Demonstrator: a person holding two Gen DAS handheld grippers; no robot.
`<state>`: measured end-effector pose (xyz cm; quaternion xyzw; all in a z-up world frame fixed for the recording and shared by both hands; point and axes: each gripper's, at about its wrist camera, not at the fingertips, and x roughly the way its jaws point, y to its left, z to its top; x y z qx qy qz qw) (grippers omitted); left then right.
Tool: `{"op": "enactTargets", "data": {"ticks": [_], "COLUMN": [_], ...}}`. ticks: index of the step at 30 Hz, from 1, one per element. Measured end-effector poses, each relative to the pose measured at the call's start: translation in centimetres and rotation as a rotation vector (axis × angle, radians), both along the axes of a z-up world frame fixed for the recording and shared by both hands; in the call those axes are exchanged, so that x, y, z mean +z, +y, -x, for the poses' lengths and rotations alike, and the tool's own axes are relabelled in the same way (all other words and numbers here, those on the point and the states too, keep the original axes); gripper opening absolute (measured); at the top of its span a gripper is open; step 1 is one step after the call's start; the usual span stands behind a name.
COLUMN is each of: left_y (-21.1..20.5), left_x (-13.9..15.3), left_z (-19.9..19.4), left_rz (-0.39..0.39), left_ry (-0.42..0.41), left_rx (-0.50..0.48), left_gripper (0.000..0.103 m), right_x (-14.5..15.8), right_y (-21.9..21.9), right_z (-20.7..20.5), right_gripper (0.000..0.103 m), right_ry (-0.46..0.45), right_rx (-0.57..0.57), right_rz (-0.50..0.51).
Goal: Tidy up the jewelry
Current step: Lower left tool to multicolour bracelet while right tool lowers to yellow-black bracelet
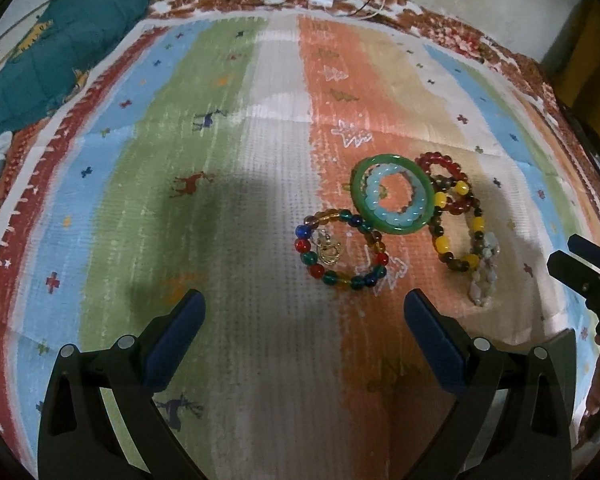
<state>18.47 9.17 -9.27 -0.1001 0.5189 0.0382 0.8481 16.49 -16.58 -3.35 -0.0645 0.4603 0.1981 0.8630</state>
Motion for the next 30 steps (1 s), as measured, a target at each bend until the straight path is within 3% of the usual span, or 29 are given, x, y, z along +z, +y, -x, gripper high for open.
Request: {"op": "enactTargets", "data": {"ticks": [3,7,21,23,27,30], "left_y": [0.2,0.8,1.5,1.2,0.6,0.2], "left_x": [-0.9,-1.2,-2.5,-2.6,-2.8,-3.0], "left_z": [-0.9,-1.7,-3.4,-3.6,-4.0,-4.1], "left_rz": [0.102,0.128,0.064,0.027,-0.024,-0.054], "left_ry": [0.038,0.043,0.102,0.107,0.112,0.117], "left_rx": [-0.029,0.006,0.017,0.005,-0.014,-0.024], "left_gripper": [0.096,0.096,0.080,0.077,0.077,0.077], "right_x": [-0.5,-1.5,-3.2,-3.3,-3.5,-4.0], "right_y": [0.6,1.3,3.4,3.6,4.1,4.8], "right_z": [-0.8,-2.1,-4.6,-5.0,-6.0,-6.3], "right_gripper": [0.099,0.099,0.099,0.092,0.089,0.079], "right_ry": [0.025,0.051,0.094,0.099,0.111,0.124], "right_rx": [0.010,0.010,0.046,0.046,0.050,0.061], "right_rz": [0.002,0.024,0.061,0.068,0.071,0.086]}}
